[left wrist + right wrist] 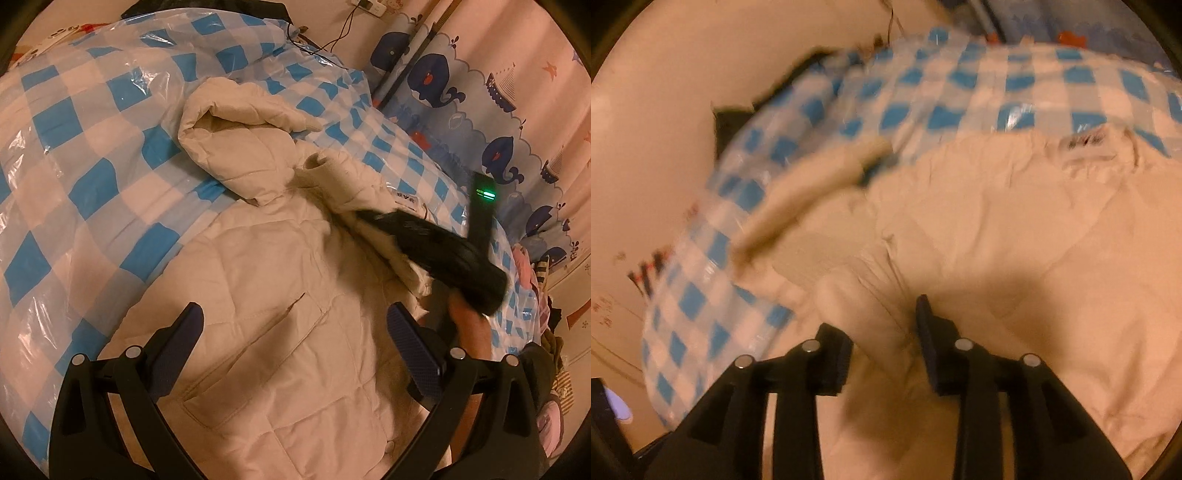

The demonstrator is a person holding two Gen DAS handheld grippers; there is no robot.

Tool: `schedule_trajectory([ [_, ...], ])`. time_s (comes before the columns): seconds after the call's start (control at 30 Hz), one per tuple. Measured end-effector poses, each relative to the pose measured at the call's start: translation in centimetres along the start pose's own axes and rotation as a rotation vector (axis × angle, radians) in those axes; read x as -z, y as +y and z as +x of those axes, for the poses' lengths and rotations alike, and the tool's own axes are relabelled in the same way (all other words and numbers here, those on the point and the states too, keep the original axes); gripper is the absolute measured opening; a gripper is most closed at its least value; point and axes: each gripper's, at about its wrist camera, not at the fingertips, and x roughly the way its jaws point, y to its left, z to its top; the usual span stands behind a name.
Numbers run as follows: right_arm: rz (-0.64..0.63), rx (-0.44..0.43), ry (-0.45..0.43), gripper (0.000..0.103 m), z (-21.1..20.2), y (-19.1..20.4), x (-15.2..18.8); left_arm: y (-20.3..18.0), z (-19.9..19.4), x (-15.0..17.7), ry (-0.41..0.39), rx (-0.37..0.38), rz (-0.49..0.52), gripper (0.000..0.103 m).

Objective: Fold large clothes
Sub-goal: 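Lay the sleeve across the coat front and open the right tool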

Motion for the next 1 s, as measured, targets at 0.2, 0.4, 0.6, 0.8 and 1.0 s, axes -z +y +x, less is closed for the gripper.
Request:
schedule_trajectory([
  [0.2, 0.034, 0.131, 0.113, 0.075, 3.6, -0.8, -0.5, -0.2, 0.2, 0.2, 0.004, -0.005, 0.014, 0.096],
  [0.4, 0.010, 0.218, 0.099, 0.078, 5.5, 0.4, -1.2, -0.4, 0.3, 0.4, 0.007, -0.013, 0.027, 0.096],
  [0.6, -0.082, 0.178, 0.046, 0.083, -0.5, 1.7, 1.8, -0.4, 0.3, 0.4, 0.010, -0.004, 0.021, 0.096],
  [0.8, 0.079, 0.218, -0.020, 0.093, -4.5, -3.5, 2.3, -0.5, 0.3, 0.5, 0.012, -0.010, 0.029, 0.096],
  [1.0, 0.177, 0.319, 0.080, 0.097, 1.2, -7.2, 0.0, -1.3, 0.8, 0.8, 0.012, -0.041, 0.062, 0.095],
])
